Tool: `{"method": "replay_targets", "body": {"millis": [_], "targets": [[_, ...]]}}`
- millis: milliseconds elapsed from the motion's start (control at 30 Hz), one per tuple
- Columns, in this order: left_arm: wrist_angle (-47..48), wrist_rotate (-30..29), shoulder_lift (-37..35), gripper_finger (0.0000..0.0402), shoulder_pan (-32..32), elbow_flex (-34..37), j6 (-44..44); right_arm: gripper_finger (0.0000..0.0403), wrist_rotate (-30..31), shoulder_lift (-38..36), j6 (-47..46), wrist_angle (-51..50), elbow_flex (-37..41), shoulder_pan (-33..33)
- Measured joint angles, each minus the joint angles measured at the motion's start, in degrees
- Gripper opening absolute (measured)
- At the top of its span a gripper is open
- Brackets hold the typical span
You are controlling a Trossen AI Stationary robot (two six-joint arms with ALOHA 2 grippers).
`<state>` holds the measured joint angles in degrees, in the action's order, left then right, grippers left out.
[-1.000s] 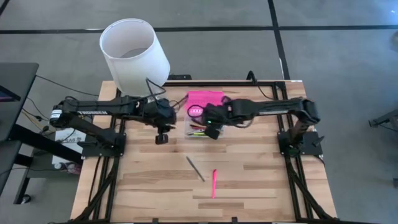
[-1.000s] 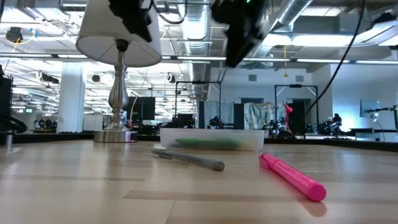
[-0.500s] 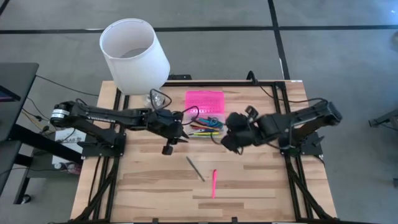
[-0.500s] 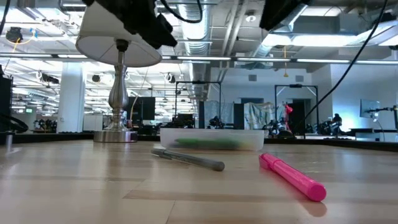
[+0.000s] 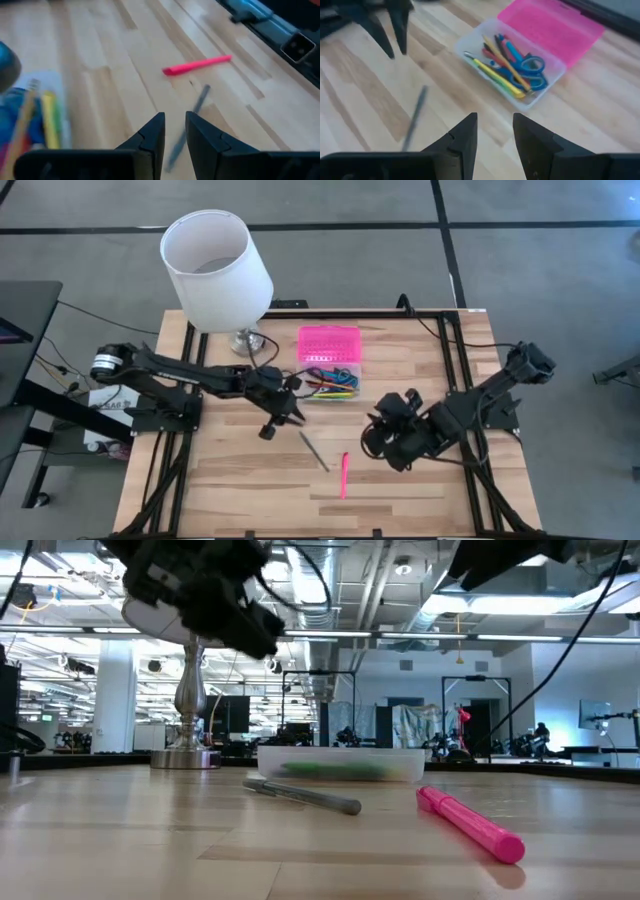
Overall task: Pick & place school supplies into a supply box
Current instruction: Put the gray pen into the pink supply box
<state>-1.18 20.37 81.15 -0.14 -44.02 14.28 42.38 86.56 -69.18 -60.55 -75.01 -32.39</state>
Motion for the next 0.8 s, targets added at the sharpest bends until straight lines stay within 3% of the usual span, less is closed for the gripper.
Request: {"method": "replay_targets", "body": {"millis": [267,800], "targets": [[-5.43,4.94,10.02,0.0071,-0.95,-0.61,-1.05,0.0119,-0.09,0.98,-3.79,3.68,1.47,-2.00],[-8.92,1.32,18.86,0.0071,-4.86,-2.15,14.97,0.0118,-0.51,3.76,-12.92,4.89,1.29,-4.98]]}}
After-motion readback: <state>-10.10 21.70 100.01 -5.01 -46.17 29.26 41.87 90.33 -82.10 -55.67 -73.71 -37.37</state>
